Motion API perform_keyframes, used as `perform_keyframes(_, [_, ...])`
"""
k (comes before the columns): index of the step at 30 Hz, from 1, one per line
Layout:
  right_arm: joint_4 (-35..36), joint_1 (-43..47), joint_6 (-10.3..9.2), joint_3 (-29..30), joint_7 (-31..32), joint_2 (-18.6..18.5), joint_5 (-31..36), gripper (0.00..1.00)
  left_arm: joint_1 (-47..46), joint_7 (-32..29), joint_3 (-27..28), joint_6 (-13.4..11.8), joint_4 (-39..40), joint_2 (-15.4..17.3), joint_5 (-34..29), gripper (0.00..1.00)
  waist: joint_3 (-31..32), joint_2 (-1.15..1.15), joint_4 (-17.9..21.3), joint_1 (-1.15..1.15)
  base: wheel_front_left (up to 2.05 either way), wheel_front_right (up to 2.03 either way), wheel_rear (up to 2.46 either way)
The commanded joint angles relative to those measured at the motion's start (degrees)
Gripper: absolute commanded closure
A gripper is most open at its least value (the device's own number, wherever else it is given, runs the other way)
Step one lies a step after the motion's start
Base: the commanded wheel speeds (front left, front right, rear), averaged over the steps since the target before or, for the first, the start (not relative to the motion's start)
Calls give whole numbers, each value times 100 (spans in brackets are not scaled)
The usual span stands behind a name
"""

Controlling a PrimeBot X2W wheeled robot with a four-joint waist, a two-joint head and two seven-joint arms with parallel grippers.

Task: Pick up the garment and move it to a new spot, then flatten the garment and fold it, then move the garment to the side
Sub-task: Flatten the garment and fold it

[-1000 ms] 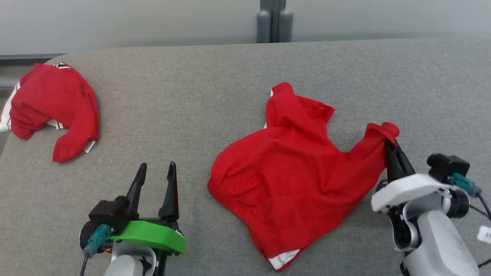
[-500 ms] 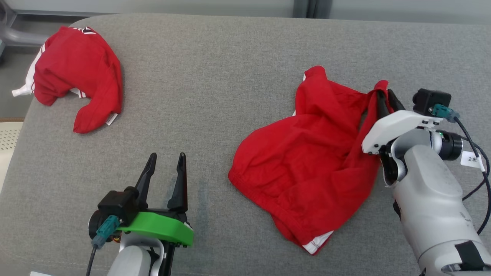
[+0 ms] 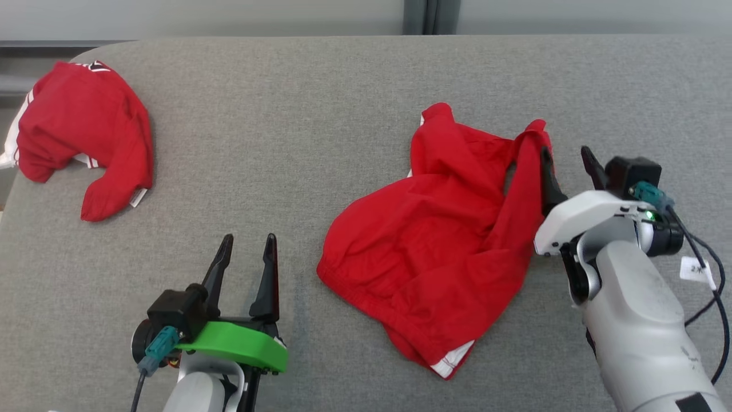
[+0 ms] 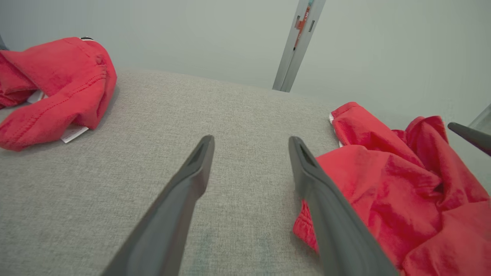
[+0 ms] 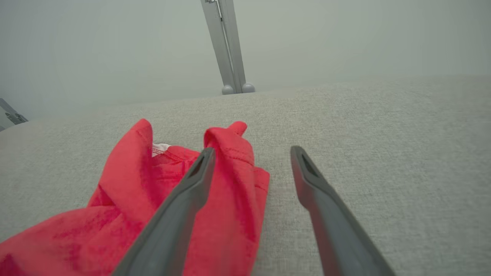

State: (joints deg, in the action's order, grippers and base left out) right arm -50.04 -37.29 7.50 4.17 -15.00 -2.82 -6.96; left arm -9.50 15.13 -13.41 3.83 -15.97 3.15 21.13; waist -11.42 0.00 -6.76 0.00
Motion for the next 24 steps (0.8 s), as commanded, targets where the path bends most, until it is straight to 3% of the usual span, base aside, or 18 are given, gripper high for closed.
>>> perform_keyframes(1, [125,302,-2,-9,-22,-11,-24,0,84,3,2,27,-22,5,-26,0,117,0,158,0,0,0,0])
perform_keyframes(7, [280,925,-2,-347,-22,-13,-409,0,109,3,-49,61,-55,-2,-69,0,119,0,253,0,0,0,0])
perform_keyframes(15, [36,837,-2,-859,43,-15,-831,0,2,4,-119,100,-118,-9,-95,0,43,0,98,0,0,0,0])
perform_keyframes(16, [-1,812,-2,-912,44,-14,-859,4,-4,3,-122,103,-126,-9,-98,0,41,0,77,0,0,0,0])
perform_keyframes(18, [-49,744,-2,-1015,35,-13,-901,50,-15,3,-121,111,-140,-11,-97,0,39,0,31,0,0,0,0])
perform_keyframes(20, [-50,694,-2,-1125,20,-14,-971,63,-23,3,-106,116,-148,-13,-96,0,41,0,3,0,0,0,0])
perform_keyframes(24, [-43,615,-2,-1274,-1,-17,-1062,78,-24,3,-71,110,-147,-16,-112,0,35,0,-8,0,0,0,0])
